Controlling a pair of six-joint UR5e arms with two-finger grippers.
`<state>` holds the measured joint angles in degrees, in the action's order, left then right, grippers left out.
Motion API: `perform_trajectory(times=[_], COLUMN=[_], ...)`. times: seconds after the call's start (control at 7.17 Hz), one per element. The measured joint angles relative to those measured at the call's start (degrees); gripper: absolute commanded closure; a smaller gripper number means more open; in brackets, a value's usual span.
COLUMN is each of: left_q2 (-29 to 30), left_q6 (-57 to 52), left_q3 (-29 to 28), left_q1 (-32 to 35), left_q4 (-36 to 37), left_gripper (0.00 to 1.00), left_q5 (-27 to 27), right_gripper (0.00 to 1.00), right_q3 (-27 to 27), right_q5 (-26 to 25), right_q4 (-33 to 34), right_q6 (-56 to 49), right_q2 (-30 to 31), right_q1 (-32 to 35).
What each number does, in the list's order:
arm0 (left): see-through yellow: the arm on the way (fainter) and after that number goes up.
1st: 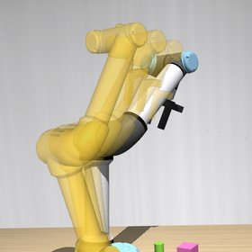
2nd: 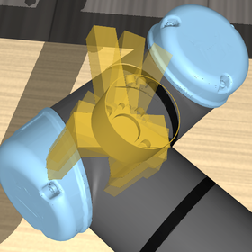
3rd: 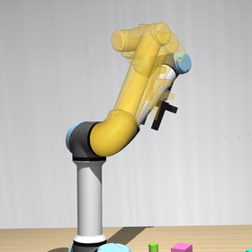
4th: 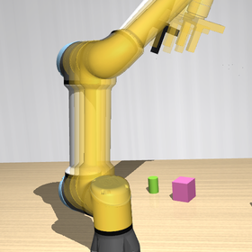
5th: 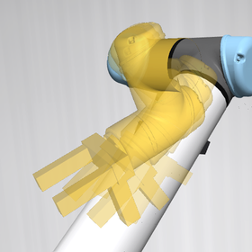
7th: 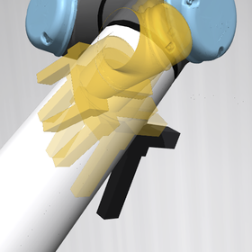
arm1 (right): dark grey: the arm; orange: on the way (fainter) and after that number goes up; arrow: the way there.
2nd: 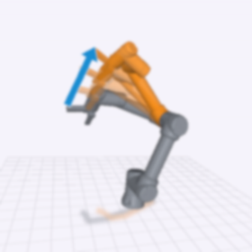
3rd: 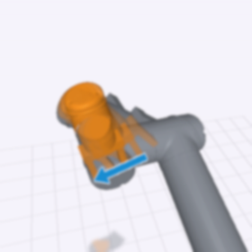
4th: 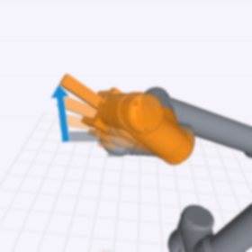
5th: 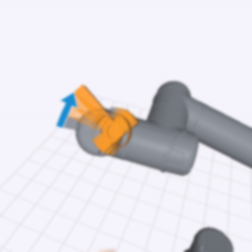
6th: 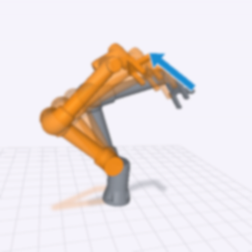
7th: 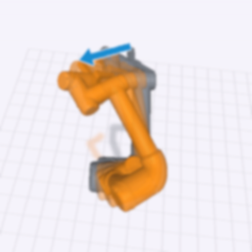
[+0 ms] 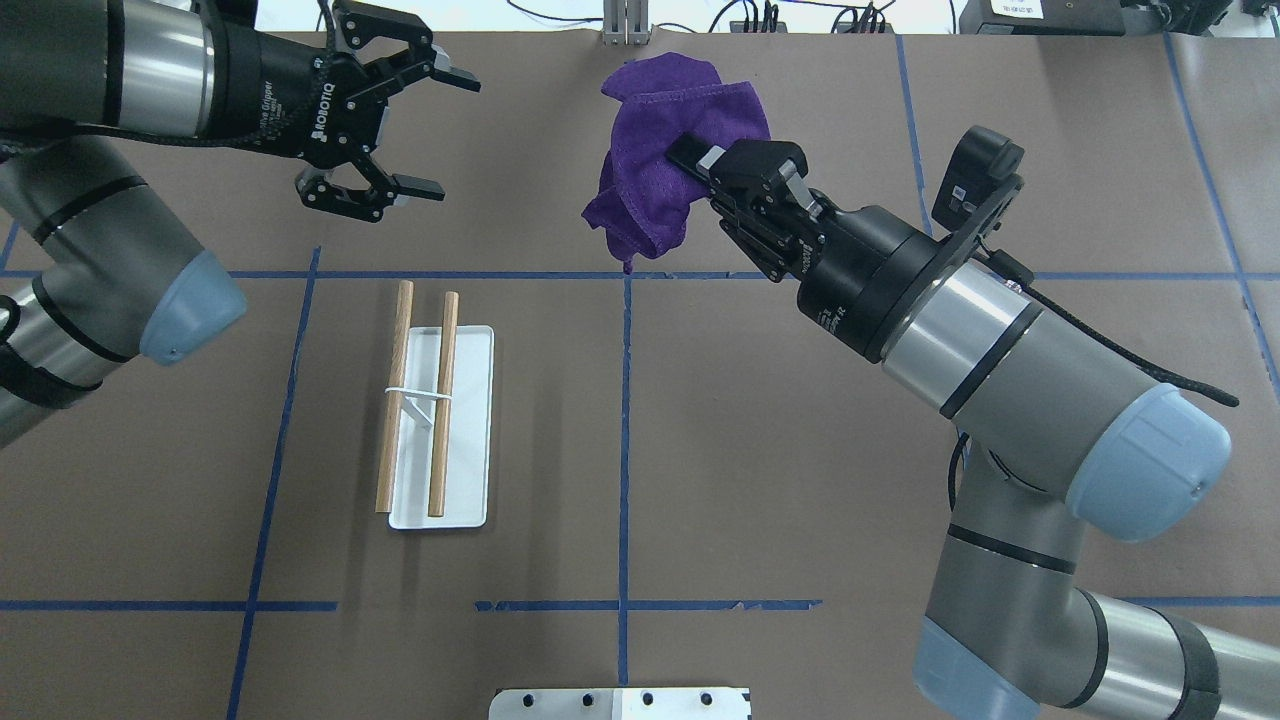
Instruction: Hang towel on rack
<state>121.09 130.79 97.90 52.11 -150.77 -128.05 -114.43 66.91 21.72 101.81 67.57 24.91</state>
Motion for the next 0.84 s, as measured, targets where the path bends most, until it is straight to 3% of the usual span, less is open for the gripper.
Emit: perform_trajectory(times=[0.84], left_q2=[5.08], left_q6=[0.59], left_q3=[-1.60], left_q1=[-5.80], left_q4=[0.24], left_gripper=[0.00], left_q5=[3.46], right_gripper=[1.00], right_q3=[-0.18], right_q5=[0.30], right_q4=[-0.09], right_q6=[-2.20], right_q2=[-0.30], right_q1=[-1.14])
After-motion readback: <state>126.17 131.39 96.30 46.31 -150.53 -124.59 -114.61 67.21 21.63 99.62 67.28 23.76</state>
